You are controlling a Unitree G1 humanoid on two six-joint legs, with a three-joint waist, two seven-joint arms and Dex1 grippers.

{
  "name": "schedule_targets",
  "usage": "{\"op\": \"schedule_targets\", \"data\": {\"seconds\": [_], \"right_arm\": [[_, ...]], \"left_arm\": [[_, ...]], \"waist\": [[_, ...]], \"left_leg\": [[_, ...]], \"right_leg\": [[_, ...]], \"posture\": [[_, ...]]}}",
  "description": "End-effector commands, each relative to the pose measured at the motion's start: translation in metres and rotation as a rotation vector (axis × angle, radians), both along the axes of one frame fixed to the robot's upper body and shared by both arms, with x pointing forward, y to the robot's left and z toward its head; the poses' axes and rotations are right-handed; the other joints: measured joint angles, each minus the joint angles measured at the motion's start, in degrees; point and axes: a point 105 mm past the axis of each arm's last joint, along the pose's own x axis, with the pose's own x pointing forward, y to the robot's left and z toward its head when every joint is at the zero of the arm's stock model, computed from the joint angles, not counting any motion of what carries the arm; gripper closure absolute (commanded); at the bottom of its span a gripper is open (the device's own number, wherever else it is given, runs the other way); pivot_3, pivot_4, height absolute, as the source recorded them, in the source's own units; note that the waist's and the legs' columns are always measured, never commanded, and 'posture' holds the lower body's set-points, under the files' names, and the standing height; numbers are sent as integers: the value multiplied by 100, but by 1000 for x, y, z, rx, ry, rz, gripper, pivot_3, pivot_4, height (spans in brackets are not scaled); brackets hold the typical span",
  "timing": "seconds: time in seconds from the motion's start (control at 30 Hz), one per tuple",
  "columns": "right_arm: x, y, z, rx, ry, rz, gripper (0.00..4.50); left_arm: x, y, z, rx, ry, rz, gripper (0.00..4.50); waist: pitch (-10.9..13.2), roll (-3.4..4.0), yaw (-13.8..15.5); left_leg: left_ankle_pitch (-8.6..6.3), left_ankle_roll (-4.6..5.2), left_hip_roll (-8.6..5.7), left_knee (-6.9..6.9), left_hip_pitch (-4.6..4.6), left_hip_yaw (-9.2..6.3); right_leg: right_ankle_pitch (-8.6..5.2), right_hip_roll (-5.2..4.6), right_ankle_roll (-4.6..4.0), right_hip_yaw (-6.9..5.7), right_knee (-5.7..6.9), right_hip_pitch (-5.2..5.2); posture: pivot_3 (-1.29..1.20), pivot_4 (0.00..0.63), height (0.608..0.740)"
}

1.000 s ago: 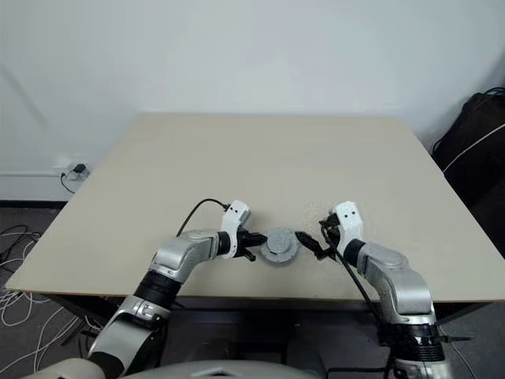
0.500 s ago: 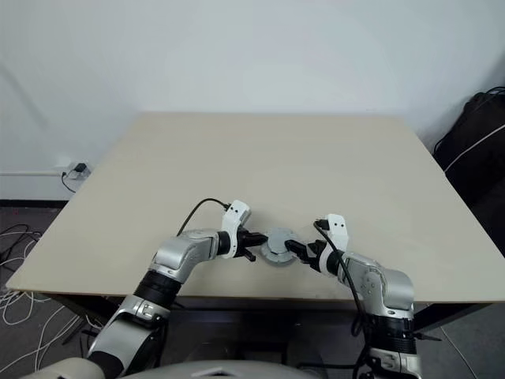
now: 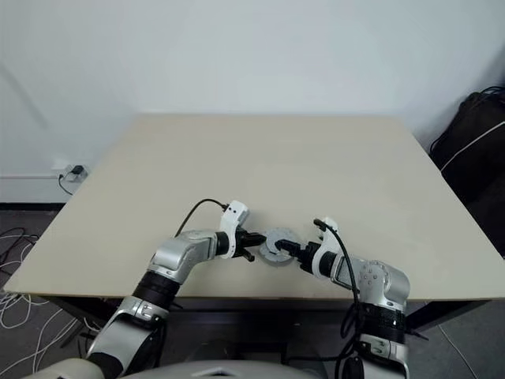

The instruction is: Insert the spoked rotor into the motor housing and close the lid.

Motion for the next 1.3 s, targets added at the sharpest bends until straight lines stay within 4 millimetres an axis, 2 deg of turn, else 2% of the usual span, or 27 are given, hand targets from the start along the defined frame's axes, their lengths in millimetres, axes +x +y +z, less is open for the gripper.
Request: {"op": "schedule_targets", "data": {"seconds": [0.03, 0.23, 0.6, 0.83, 0.93, 1.17, 1.3], "right_arm": [[-4, 19, 3, 142, 33, 26, 39], [-2, 27, 11, 298, 33, -11, 39], [-4, 22, 4, 294, 26, -95, 39], [-5, 16, 3, 297, 24, -121, 2170], [-6, 15, 1, 290, 31, -128, 2364], [-12, 15, -5, 278, 54, -133, 2369], [-15, 16, -8, 274, 69, -129, 2369]], "left_arm": [[-2, -2, -1, 12, -1, -11, 4500], [-2, -3, -1, 13, 0, -14, 4500], [-3, -4, -2, 14, 0, -19, 4500], [-4, -5, -2, 15, -2, -23, 4500], [-4, -5, -2, 15, -1, -24, 4500], [-5, -4, -2, 10, -3, -21, 4500], [-3, -4, 5, -19, -31, 2, 4500]], "waist": [[-1, 2, -19], [-5, 8, -47], [-5, 9, -91], [-5, 16, -89], [-5, 16, -84], [-6, 17, -86], [-6, 17, -92]], "left_leg": [[1, 0, 0, 0, 0, 0], [2, 0, 1, -4, 1, 0], [1, 1, 1, -12, -1, 0], [0, 3, -1, -14, -8, 0], [0, 4, -2, -13, -7, -1], [0, 4, -2, -14, -7, -1], [0, 4, -2, -15, -7, -1]], "right_leg": [[-2, 0, 5, 0, 0, 0], [-3, 1, 6, 1, 2, -2], [-3, 0, 6, 4, 0, -6], [-2, -1, 5, 6, 0, -12], [-4, -2, 8, 6, -1, -10], [-5, -2, 9, 6, -1, -10], [-5, -2, 9, 7, -2, -11]], "posture": [[0, 0, 740], [0, 0, 740], [0, 0, 740], [0, 0, 740], [0, 0, 740], [0, 0, 740], [0, 0, 740]]}}
